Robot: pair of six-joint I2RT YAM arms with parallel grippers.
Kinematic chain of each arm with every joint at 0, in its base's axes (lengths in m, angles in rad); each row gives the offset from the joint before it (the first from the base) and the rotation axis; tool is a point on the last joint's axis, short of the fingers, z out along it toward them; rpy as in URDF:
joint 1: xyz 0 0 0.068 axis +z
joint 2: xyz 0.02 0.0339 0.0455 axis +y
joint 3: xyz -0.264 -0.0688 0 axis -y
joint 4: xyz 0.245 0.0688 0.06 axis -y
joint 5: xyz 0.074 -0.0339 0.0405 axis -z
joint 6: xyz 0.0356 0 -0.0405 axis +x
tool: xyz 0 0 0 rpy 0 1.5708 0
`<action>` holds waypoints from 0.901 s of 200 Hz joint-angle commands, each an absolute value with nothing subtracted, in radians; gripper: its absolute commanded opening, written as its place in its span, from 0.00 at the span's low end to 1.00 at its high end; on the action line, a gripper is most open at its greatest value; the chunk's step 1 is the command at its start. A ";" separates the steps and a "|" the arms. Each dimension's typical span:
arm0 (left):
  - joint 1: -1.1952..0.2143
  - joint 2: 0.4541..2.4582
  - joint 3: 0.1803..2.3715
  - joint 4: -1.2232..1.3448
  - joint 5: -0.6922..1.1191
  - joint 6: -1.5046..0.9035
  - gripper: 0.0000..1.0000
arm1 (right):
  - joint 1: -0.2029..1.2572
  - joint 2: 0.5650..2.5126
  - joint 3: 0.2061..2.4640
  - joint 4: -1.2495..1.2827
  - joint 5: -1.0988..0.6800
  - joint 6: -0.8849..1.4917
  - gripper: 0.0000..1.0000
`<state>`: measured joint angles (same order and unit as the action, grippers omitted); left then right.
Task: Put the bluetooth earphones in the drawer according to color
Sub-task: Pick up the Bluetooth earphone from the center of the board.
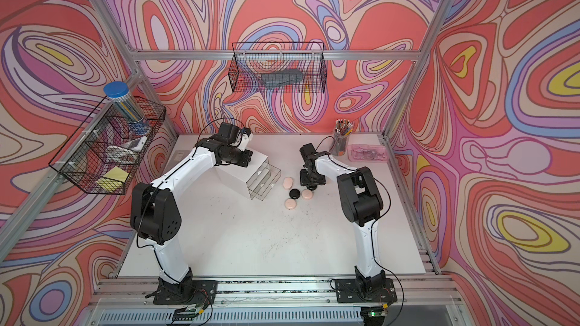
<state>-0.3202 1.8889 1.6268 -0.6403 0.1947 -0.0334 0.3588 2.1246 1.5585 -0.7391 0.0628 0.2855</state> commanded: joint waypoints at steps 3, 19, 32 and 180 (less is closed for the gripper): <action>-0.342 2.025 1.534 -0.897 0.189 -0.025 0.00 | 0.352 2.132 1.557 -0.787 0.063 0.276 0.66; -0.342 2.029 1.534 -0.897 0.191 -0.025 0.00 | 0.352 2.125 1.550 -0.787 0.067 0.281 0.66; -0.342 2.032 1.534 -0.897 0.193 -0.025 0.00 | 0.353 2.118 1.541 -0.784 0.063 0.282 0.66; -0.343 2.035 1.534 -0.902 0.202 -0.021 0.00 | 0.353 1.975 1.534 -0.756 0.033 0.289 0.35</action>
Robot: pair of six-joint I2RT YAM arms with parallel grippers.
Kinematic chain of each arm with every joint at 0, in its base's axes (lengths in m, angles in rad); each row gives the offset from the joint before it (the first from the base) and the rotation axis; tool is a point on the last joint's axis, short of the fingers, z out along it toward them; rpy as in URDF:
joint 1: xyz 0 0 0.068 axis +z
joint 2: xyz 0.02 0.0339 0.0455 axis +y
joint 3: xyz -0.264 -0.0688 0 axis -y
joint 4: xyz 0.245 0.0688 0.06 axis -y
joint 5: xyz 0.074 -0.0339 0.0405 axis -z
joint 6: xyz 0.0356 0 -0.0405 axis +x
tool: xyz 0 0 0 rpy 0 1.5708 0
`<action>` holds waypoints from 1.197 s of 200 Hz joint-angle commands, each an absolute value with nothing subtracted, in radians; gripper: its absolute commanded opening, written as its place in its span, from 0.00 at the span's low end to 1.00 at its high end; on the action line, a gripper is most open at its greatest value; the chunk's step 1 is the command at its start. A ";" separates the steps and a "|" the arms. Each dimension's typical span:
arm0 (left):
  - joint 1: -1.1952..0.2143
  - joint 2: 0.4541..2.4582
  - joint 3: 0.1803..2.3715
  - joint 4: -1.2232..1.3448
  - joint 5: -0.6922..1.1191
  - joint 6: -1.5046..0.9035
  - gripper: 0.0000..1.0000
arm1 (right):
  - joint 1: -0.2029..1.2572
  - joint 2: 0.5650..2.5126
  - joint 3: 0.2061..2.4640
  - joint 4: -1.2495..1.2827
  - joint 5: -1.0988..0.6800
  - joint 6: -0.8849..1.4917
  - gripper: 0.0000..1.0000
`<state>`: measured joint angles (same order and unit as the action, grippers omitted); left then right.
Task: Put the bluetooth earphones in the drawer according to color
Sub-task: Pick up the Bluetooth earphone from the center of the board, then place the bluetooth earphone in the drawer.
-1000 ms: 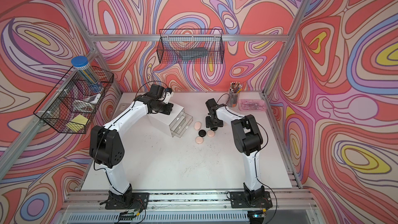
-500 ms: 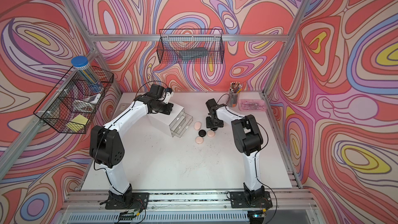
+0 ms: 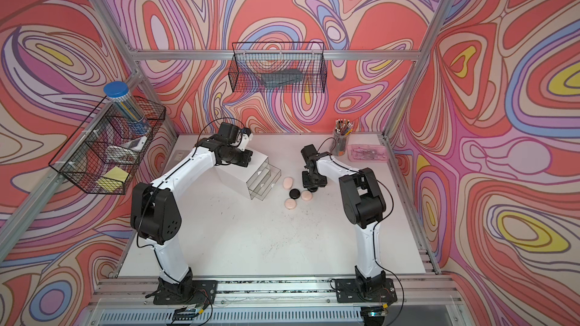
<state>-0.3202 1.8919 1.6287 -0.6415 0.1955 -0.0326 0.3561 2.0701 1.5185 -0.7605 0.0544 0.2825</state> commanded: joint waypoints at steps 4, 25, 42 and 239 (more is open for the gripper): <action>-0.343 2.034 1.534 -0.901 0.200 -0.022 0.00 | 0.354 1.966 1.541 -0.756 0.024 0.287 0.35; -0.344 2.037 1.535 -0.902 0.202 -0.022 0.00 | 0.370 1.931 1.597 -0.764 -0.004 0.272 0.35; -0.344 2.038 1.535 -0.902 0.200 -0.021 0.00 | 0.397 1.924 1.657 -0.782 -0.017 0.256 0.36; -0.347 2.045 1.534 -0.905 0.190 -0.022 0.00 | 0.626 2.080 1.774 -0.612 -0.282 0.318 0.39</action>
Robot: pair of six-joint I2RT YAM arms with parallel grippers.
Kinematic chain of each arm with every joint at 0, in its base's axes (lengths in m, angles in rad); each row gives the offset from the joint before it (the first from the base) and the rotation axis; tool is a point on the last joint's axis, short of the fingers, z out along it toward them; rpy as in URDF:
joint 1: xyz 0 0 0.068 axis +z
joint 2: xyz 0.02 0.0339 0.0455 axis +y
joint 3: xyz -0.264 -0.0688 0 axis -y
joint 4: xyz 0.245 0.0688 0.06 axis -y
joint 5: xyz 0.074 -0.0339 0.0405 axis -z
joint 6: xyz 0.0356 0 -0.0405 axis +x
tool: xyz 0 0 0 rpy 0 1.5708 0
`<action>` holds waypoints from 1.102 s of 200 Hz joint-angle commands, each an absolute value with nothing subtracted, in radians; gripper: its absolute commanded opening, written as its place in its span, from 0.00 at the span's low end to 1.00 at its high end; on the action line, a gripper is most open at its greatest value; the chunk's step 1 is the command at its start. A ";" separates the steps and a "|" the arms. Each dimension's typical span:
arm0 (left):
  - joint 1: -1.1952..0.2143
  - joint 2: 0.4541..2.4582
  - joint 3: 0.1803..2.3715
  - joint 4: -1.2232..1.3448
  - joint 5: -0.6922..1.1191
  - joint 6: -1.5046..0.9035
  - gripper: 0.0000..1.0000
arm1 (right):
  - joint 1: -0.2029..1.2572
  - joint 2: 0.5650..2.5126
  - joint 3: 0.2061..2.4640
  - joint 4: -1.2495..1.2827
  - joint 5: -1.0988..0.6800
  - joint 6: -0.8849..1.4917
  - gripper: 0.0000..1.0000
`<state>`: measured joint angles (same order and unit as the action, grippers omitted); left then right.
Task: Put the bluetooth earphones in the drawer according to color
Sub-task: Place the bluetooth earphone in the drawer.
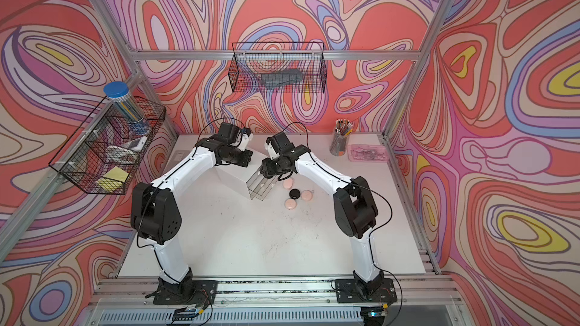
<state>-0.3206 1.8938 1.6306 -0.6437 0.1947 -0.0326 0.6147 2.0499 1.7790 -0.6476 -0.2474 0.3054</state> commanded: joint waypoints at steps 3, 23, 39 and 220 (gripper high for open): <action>-0.346 2.046 1.534 -0.905 0.191 -0.022 0.00 | 0.626 2.082 1.773 -0.609 -0.284 0.320 0.39; -0.346 2.048 1.535 -0.906 0.192 -0.022 0.00 | 0.627 2.087 1.758 -0.594 -0.290 0.325 0.39; -0.346 2.048 1.537 -0.906 0.193 -0.023 0.00 | 0.627 2.080 1.739 -0.570 -0.297 0.325 0.39; -0.347 2.045 1.539 -0.906 0.191 -0.022 0.00 | 0.627 1.993 1.680 -0.579 -0.168 0.284 0.85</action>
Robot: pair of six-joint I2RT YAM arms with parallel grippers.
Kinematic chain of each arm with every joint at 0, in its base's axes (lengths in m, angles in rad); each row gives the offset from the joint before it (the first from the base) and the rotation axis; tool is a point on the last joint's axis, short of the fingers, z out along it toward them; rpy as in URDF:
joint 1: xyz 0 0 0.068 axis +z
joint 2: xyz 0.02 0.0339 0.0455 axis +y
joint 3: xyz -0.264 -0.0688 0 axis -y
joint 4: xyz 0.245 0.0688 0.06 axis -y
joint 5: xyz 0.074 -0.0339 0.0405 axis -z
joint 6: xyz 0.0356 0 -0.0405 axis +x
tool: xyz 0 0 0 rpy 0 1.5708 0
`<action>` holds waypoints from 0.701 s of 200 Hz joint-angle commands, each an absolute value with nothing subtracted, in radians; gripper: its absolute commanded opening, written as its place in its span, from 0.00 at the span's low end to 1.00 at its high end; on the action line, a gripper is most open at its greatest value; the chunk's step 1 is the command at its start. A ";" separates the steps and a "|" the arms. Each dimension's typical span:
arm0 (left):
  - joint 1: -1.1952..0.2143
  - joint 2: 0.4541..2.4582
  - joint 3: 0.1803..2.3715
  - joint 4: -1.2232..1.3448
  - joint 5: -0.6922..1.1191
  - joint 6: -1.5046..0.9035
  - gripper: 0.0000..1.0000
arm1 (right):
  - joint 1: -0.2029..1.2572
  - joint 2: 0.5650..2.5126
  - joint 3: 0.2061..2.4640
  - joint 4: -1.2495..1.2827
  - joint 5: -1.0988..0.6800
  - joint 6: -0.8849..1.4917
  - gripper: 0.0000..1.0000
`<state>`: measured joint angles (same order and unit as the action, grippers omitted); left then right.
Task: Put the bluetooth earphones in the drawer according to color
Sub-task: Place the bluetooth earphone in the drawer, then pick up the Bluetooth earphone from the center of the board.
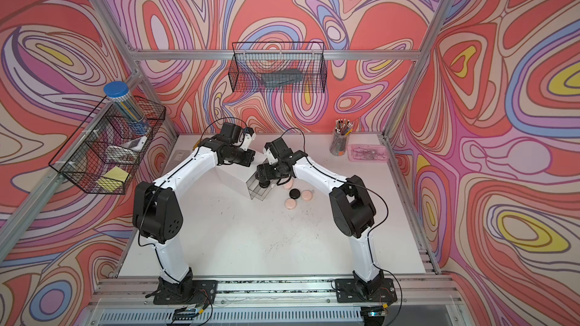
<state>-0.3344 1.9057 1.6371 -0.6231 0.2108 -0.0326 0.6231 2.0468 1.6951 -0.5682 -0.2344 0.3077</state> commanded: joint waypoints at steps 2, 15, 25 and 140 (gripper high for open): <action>-0.346 2.045 1.539 -0.906 0.191 -0.022 0.00 | 0.627 1.990 1.679 -0.580 -0.164 0.283 0.85; -0.347 2.046 1.537 -0.905 0.189 -0.022 0.00 | 0.627 1.970 1.670 -0.590 -0.135 0.271 0.85; -0.347 2.049 1.538 -0.905 0.186 -0.022 0.00 | 0.627 1.949 1.660 -0.595 -0.114 0.265 0.85; -0.346 2.042 1.537 -0.906 0.183 -0.024 0.00 | 0.573 1.794 1.496 -0.710 0.032 0.195 0.93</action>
